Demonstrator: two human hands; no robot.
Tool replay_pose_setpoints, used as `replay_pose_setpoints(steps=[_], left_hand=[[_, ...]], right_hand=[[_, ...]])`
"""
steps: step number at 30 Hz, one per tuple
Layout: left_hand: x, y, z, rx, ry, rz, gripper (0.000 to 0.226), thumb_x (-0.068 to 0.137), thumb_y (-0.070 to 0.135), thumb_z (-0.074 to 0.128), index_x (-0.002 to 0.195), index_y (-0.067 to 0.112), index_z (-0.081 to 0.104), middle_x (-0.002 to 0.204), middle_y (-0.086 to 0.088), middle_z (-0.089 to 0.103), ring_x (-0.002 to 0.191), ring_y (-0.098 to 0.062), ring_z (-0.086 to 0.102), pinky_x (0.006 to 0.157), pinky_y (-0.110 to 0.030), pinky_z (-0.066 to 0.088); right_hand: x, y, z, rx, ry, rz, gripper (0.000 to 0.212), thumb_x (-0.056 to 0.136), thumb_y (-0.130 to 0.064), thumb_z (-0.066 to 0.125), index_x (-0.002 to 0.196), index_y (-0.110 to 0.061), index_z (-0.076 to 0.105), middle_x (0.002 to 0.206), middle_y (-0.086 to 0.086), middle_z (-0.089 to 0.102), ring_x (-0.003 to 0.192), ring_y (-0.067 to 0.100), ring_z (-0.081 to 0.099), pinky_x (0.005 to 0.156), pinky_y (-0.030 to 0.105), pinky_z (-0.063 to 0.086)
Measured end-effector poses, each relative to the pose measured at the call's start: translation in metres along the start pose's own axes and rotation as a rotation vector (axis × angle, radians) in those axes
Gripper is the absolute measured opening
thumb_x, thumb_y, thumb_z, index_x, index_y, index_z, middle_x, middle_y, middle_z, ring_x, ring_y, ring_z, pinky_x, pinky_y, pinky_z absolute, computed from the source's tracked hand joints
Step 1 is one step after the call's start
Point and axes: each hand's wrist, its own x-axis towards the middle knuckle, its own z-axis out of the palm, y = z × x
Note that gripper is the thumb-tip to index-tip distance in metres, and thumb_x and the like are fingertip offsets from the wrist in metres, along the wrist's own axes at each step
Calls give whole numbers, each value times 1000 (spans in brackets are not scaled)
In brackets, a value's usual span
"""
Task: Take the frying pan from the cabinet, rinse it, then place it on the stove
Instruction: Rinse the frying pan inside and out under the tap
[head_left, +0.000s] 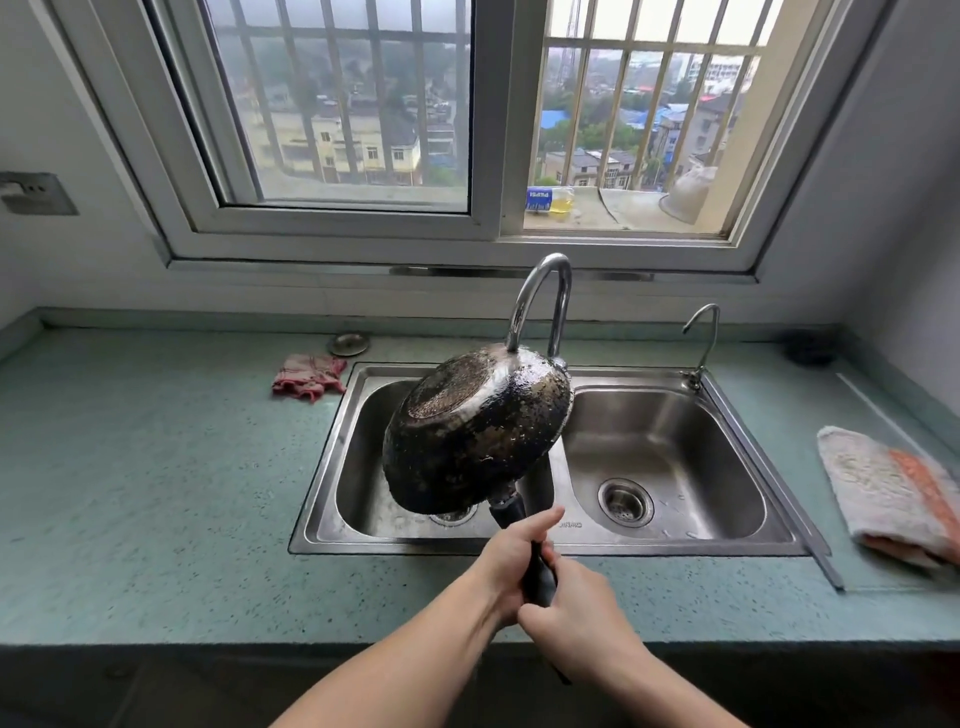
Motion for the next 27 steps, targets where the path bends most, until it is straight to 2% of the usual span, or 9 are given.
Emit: replay_pose_setpoints(steps=[3, 5, 8, 12, 16, 20, 23, 24, 27], left_hand=[[9, -2, 7, 14, -8, -8, 51, 84, 38, 66, 49, 15, 37, 44, 1, 35, 31, -11, 34, 33, -15, 26], [14, -3, 13, 12, -16, -15, 50, 84, 38, 66, 50, 15, 36, 45, 1, 34, 31, -11, 34, 33, -15, 27], [22, -2, 21, 27, -29, -15, 49, 87, 36, 63, 53, 14, 35, 43, 0, 33, 28, -11, 35, 32, -13, 28], [36, -6, 29, 49, -34, -3, 48, 87, 33, 64, 54, 14, 36, 42, 0, 33, 28, -11, 35, 33, -12, 28], [56, -15, 37, 46, -14, 20, 46, 84, 28, 69, 55, 17, 34, 44, 1, 32, 35, -11, 34, 37, -15, 31], [73, -12, 43, 60, -1, 37, 45, 83, 27, 70, 54, 17, 38, 49, 0, 36, 39, -10, 36, 42, -18, 33], [84, -10, 43, 67, 18, 56, 48, 81, 26, 72, 48, 18, 39, 47, 0, 36, 40, -12, 37, 44, -21, 32], [87, -10, 41, 68, 28, 63, 48, 80, 26, 74, 47, 18, 39, 47, 0, 36, 40, -12, 37, 46, -21, 32], [93, -5, 37, 67, 66, 73, 47, 76, 28, 77, 45, 18, 42, 50, -1, 37, 41, -11, 38, 48, -22, 34]], right_hand=[[2, 7, -6, 14, 2, 9, 52, 73, -15, 53, 125, -16, 55, 77, -14, 56, 59, 0, 51, 43, 7, 36], [3, 11, -10, 6, 9, 16, 54, 74, -16, 53, 128, -19, 54, 84, -9, 61, 67, 7, 56, 45, 7, 36], [10, 20, -16, 0, 13, 12, 60, 74, -15, 55, 134, -23, 50, 88, -8, 63, 73, 9, 58, 47, 6, 37], [16, 34, -25, -10, -1, -5, 58, 75, -12, 57, 133, -21, 52, 77, -19, 57, 68, -4, 54, 54, 6, 41], [24, 52, -31, -14, 14, -27, 55, 74, -10, 60, 129, -15, 56, 73, -22, 57, 66, -6, 53, 59, 6, 42], [37, 61, -35, 32, -4, 14, 39, 75, -8, 60, 112, -20, 59, 66, -13, 58, 57, 1, 54, 51, 9, 41], [48, 68, -34, 55, -23, 46, 31, 73, -12, 57, 103, -19, 60, 68, -3, 63, 52, 14, 60, 44, 23, 47], [51, 69, -33, 58, -25, 46, 29, 73, -12, 57, 100, -23, 58, 68, -2, 63, 50, 16, 61, 43, 24, 47], [60, 67, -31, 85, -43, 22, 32, 73, -12, 56, 96, -34, 50, 64, -9, 58, 47, 7, 56, 41, 19, 41]])
